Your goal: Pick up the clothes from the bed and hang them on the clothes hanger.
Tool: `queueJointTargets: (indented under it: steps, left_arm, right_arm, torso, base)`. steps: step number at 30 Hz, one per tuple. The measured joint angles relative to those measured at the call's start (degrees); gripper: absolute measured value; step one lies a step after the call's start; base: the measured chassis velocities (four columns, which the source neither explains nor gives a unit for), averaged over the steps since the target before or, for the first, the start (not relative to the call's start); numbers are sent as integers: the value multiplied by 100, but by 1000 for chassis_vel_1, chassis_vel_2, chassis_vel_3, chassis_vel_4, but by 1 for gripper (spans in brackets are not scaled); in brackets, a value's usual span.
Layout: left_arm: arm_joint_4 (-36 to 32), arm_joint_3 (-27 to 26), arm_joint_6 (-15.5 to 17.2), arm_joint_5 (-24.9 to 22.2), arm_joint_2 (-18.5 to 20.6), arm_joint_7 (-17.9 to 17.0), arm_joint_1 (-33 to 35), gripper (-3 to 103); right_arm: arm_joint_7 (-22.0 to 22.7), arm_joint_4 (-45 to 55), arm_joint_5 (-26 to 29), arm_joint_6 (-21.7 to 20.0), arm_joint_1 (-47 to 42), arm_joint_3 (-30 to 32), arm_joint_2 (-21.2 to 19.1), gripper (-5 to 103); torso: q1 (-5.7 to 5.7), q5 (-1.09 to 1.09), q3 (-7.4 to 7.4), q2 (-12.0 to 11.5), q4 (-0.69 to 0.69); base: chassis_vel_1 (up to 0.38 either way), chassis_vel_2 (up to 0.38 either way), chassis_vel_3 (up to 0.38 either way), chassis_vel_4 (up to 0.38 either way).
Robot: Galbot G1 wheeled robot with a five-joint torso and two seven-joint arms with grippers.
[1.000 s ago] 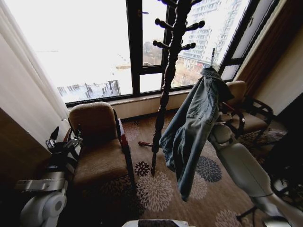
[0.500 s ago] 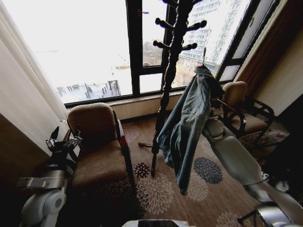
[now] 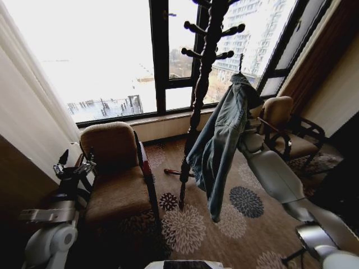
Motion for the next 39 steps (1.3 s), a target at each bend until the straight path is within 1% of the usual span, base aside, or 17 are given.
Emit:
queueJointTargets:
  steps: [8, 13, 19, 25, 39]
  left_arm:
    - [20, 25, -2, 22, -3, 4, -31, 100]
    - [20, 26, -2, 30, 8, 13, -19, 100]
    - [21, 35, -2, 33, -14, 27, -26, 100]
    - [32, 38, -15, 27, -11, 35, -37, 100]
    - [78, 2, -32, -26, 73, 52, -40, 100]
  right_arm:
    - [3, 734, -91, 2, -486, 65, -7, 17]
    - [11, 888, -157, -7, -556, 169, -65, 17]
    - [35, 869, -88, -71, -420, 234, -233, 17]
    - [51, 732, -19, -114, -361, 284, -301, 17]
    - [82, 78, -55, -94, -143, 164, -104, 17]
  torso:
    - [0, 1, 0, 0, 1]
    - [-1, 0, 0, 0, 1]
    - [0, 1, 0, 0, 0]
    - [0, 1, 0, 0, 0]
    - [1, 1, 0, 0, 0]
  base:
    - [0, 0, 0, 0]
    - [0, 0, 0, 0]
    - [0, 0, 0, 0]
    - [0, 0, 0, 0]
    - [0, 0, 0, 0]
